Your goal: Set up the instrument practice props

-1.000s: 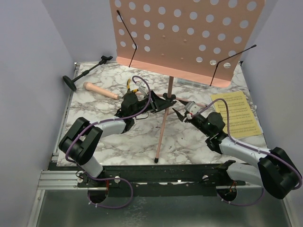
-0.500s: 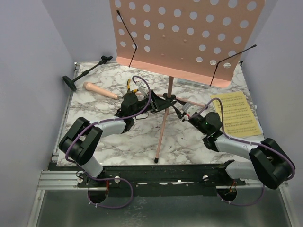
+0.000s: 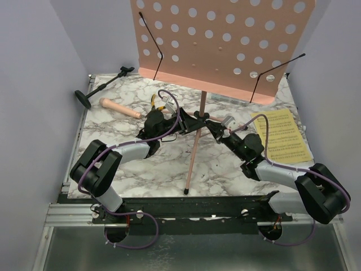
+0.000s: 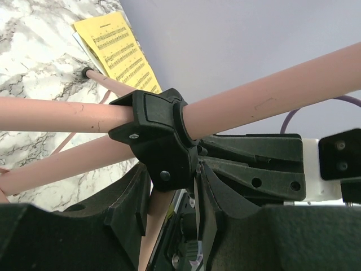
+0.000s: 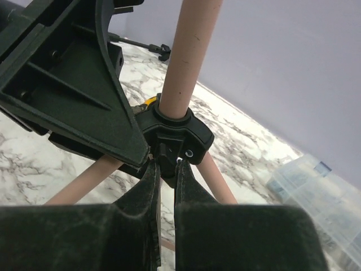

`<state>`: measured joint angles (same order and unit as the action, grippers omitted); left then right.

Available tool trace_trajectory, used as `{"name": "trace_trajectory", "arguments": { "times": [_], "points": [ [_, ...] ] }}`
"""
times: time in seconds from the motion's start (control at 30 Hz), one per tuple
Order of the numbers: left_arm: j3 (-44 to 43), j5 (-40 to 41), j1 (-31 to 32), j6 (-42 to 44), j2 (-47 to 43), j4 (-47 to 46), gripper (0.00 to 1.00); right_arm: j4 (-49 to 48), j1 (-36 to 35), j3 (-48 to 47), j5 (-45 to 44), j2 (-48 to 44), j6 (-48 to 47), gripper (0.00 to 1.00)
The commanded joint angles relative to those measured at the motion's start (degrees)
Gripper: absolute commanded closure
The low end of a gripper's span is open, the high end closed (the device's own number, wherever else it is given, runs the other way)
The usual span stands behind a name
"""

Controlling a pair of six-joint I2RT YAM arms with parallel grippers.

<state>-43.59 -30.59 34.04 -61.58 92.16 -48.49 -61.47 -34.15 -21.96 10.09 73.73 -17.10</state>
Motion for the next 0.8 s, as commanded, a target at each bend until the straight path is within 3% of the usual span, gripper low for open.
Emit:
{"name": "trace_trajectory", "arguments": {
  "times": [0.0, 0.13, 0.27, 0.43, 0.57, 0.77],
  "points": [
    [1.9, -5.6, 0.8, 0.4, 1.8, 11.9, 0.64, 5.7, -0.2, 0.1, -4.6, -1.1, 13.8, 1.00],
    [3.2, -4.6, 0.7, -0.4, 0.0, 11.8, 0.41, 10.6, -0.2, -0.3, -7.4, -2.8, 23.8, 1.00],
    [7.0, -2.4, 0.7, -0.2, -2.7, 11.4, 0.22, 12.9, -0.2, 0.7, -9.7, -5.0, 27.9, 1.00],
    [10.5, -1.3, 0.7, -0.4, -8.3, 10.8, 0.21, 19.3, -0.2, -1.2, -9.8, -5.5, 31.5, 1.00],
    [11.3, 0.3, 0.7, -0.1, -9.9, 10.8, 0.23, 26.6, -0.2, -4.1, -13.4, -5.6, 40.3, 1.00],
    [9.4, 1.3, 2.0, 1.8, -7.7, 10.4, 0.26, 43.9, -0.2, -11.3, -16.1, -5.4, 60.7, 1.00]
  ]
}}
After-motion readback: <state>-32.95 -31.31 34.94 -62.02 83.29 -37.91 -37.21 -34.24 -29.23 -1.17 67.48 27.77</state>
